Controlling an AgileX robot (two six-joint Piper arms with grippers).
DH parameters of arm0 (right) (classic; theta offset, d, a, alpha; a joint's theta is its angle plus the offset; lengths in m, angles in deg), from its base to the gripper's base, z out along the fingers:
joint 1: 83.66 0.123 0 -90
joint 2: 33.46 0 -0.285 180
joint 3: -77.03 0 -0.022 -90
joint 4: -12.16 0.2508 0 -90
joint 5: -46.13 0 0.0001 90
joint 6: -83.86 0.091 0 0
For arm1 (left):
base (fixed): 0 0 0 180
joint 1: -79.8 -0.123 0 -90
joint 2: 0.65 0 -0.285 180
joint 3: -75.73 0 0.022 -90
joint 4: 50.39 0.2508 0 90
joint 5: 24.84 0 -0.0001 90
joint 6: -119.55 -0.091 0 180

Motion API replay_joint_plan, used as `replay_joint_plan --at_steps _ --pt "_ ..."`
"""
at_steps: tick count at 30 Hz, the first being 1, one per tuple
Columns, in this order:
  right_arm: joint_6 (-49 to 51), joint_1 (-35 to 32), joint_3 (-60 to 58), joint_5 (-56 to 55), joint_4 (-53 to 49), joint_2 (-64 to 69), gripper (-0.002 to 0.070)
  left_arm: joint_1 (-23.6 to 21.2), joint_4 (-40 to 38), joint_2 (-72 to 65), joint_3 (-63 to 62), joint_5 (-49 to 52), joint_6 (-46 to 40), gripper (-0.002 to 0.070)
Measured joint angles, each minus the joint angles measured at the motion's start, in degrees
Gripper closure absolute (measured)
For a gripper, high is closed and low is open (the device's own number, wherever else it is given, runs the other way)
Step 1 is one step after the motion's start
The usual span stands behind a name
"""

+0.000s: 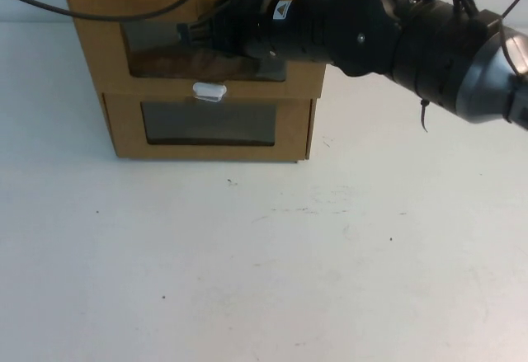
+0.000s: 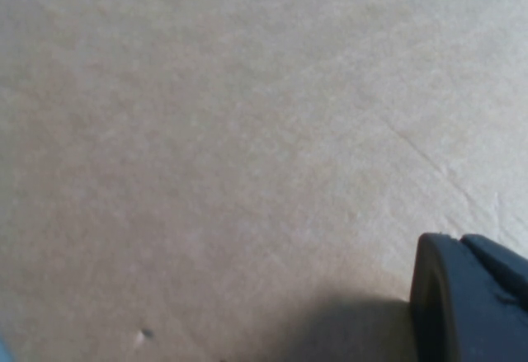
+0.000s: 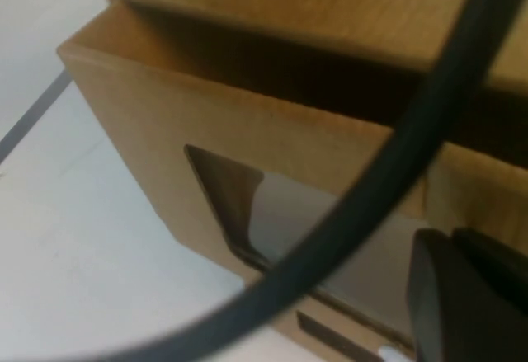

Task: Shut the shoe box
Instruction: Close the shoe box with your right arm

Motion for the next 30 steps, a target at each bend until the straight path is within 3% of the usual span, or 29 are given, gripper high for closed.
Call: replay_joint_plan --at_steps 18,30 --pt "0.00 -2.88 6.05 -3.90 3.15 7.52 0.0687 0.00 0.00 0.00 -0.29 0.00 0.13 0.0680" --pt "-1.52 -3.06 6.78 5.13 4.43 6.00 0.0687 0.00 1.40 1.84 -0.39 2.19 0.24 0.0680"
